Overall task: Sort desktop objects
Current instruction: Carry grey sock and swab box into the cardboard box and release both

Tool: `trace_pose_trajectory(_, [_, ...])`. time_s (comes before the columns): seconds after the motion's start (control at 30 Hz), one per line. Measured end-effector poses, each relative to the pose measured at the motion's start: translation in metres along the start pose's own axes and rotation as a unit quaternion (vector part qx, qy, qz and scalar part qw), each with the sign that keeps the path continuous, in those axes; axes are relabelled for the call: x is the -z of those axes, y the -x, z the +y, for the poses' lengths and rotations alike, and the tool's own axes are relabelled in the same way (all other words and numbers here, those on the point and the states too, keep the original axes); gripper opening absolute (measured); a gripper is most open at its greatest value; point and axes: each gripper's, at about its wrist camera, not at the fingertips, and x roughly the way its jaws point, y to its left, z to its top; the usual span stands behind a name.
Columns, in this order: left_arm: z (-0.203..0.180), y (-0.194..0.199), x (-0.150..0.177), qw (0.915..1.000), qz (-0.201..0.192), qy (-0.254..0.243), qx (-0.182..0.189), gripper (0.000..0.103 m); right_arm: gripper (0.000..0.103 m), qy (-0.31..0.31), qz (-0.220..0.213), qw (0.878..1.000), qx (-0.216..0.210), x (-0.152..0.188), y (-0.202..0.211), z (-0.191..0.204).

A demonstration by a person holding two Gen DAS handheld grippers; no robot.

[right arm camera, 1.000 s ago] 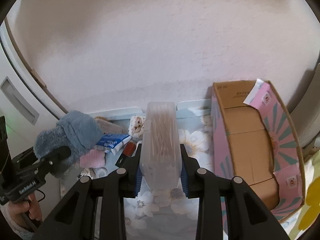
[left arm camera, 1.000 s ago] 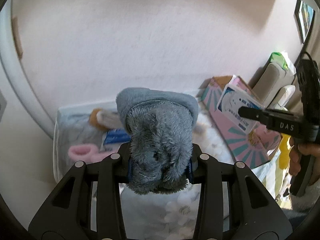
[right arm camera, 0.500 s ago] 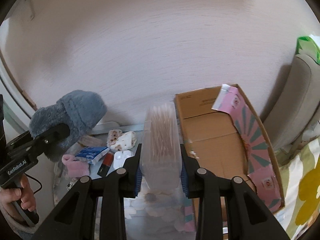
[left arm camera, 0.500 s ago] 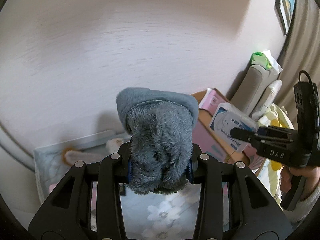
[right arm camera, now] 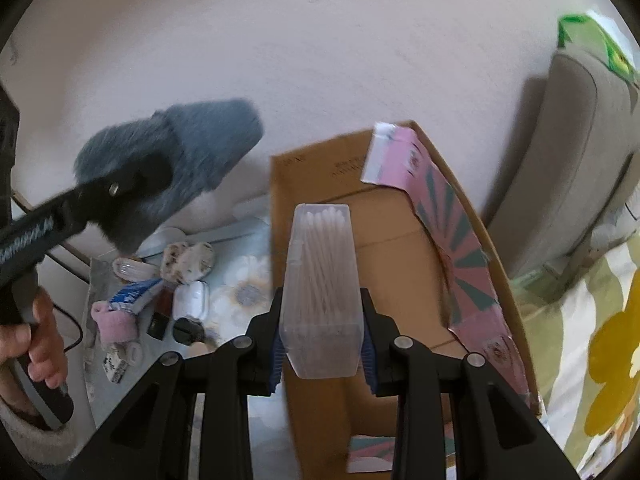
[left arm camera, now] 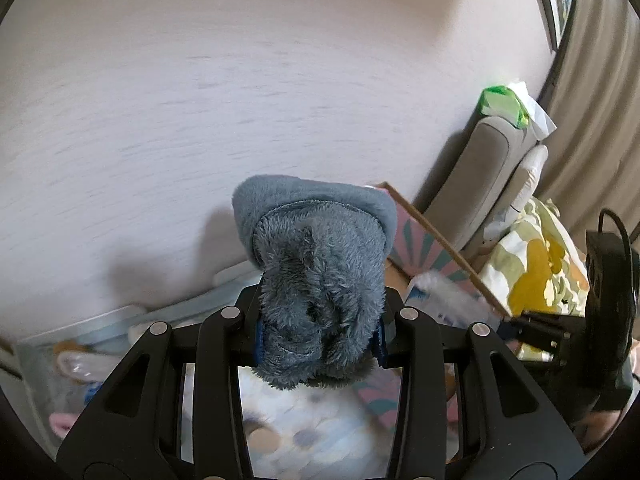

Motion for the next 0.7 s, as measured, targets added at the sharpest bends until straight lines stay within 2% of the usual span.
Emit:
trace_pose_trajectory(0.17, [-0.03,-0.038,-0.006,0.9998,0.01,-0.014,0.01,0.034,0.029,-0.012,0.019,1.0,0.0,0.006,-0.012,-0.02])
trace_pose_trajectory(0.3, [-0.048,-0.071,-0.005,0.9992,0.032,-0.018,0.012,0.034,0.029,-0.017,0.041,0.999,-0.005,0.013,-0.024,-0.032])
trace_pose_trajectory(0.7, [-0.07,-0.125,0.015,0.9965,0.077,-0.031,-0.002,0.035,0.029,0.009,0.068,0.997,-0.017,0.017,-0.046,-0.044])
